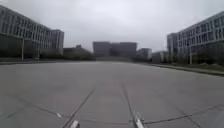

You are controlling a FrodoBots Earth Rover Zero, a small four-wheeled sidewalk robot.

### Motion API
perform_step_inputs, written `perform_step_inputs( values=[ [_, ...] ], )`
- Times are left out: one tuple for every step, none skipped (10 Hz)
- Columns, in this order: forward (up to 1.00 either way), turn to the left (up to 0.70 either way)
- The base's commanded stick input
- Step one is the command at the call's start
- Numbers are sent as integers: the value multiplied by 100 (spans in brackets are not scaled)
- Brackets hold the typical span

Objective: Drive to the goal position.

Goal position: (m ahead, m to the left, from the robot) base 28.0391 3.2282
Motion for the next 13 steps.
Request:
perform_step_inputs(
  values=[
    [100, 0],
    [100, 0],
    [100, 0],
    [73, 0],
    [17, 0],
    [0, 0],
    [0, 0],
    [0, 0],
    [0, 0],
    [0, 0],
    [0, 0],
    [0, 0],
    [0, 0]
  ],
)
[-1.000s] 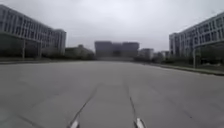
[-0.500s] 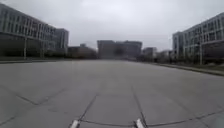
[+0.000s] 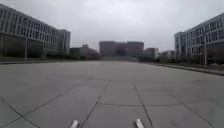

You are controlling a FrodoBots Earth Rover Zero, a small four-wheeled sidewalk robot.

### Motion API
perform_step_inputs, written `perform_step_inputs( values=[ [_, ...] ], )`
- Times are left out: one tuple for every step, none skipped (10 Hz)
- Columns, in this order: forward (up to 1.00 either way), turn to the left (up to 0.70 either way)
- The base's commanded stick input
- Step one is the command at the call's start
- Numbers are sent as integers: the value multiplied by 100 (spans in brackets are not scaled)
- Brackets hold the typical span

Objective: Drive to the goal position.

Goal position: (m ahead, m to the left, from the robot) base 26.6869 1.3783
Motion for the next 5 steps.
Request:
perform_step_inputs(
  values=[
    [0, 0],
    [31, 0],
    [84, 0],
    [100, 0],
    [100, 0]
  ],
)
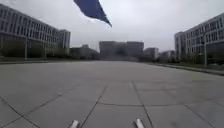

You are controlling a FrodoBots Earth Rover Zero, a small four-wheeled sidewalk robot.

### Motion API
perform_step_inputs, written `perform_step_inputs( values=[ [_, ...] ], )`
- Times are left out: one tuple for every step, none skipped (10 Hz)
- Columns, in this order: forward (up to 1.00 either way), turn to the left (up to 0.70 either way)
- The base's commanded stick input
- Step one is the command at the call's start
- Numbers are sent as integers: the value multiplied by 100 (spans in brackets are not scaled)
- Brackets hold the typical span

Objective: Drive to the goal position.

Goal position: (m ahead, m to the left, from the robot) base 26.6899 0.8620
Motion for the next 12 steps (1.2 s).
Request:
perform_step_inputs(
  values=[
    [100, 0],
    [100, 0],
    [100, 0],
    [100, 0],
    [100, 0],
    [100, 0],
    [100, 0],
    [100, 0],
    [100, 0],
    [100, 0],
    [100, 0],
    [100, 0]
  ],
)
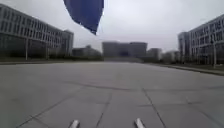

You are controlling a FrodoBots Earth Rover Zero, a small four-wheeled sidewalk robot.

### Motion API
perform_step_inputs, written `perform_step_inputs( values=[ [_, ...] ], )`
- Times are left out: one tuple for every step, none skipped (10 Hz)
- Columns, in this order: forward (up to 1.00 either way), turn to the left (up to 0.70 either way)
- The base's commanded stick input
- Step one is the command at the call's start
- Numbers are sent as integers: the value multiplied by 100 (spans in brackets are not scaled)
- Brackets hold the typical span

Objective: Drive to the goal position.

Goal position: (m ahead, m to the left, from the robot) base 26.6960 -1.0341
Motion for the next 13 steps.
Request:
perform_step_inputs(
  values=[
    [100, 0],
    [100, 0],
    [100, 0],
    [100, 0],
    [100, 0],
    [100, 0],
    [100, 0],
    [100, 0],
    [100, 0],
    [100, 0],
    [100, 0],
    [100, 0],
    [100, 0]
  ],
)
